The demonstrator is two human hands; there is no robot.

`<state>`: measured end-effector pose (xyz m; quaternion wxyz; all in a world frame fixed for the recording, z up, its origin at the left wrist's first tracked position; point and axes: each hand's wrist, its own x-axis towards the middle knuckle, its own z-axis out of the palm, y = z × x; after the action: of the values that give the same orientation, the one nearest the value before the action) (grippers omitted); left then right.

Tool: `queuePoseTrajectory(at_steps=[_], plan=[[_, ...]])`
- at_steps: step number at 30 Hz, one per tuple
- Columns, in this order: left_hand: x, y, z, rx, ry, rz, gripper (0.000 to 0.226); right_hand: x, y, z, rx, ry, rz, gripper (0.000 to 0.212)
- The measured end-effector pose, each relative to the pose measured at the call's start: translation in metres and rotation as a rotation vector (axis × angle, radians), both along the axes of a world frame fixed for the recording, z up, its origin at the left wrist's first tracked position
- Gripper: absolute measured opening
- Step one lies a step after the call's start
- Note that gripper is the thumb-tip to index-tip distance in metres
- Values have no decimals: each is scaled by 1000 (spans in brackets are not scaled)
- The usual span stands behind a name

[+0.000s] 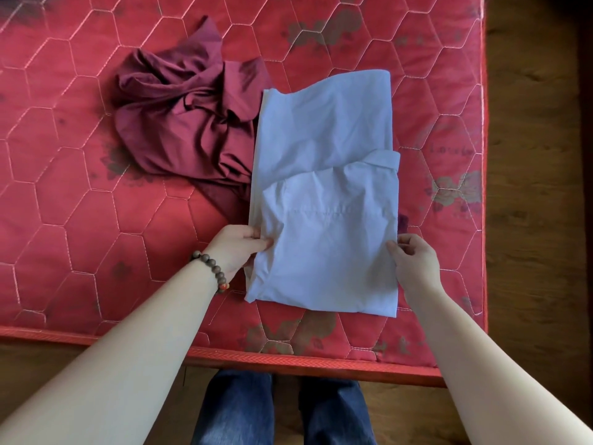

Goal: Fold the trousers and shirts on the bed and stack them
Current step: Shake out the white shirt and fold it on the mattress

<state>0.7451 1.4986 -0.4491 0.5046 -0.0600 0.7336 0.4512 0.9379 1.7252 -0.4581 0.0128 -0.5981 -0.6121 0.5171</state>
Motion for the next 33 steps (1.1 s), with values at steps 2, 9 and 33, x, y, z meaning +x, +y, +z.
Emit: queuePoseTrajectory(at_steps=[2,9,33], plan=[[0,-5,-1,-2,8,30,14,-1,-1,1,-14,26,-11,7],[12,-26,-1,144,-26,216,27,-10,-2,1,-88,51,5,4],[38,28,-1,-133,1400,-528,33,-35,-51,1,915,50,789,45]])
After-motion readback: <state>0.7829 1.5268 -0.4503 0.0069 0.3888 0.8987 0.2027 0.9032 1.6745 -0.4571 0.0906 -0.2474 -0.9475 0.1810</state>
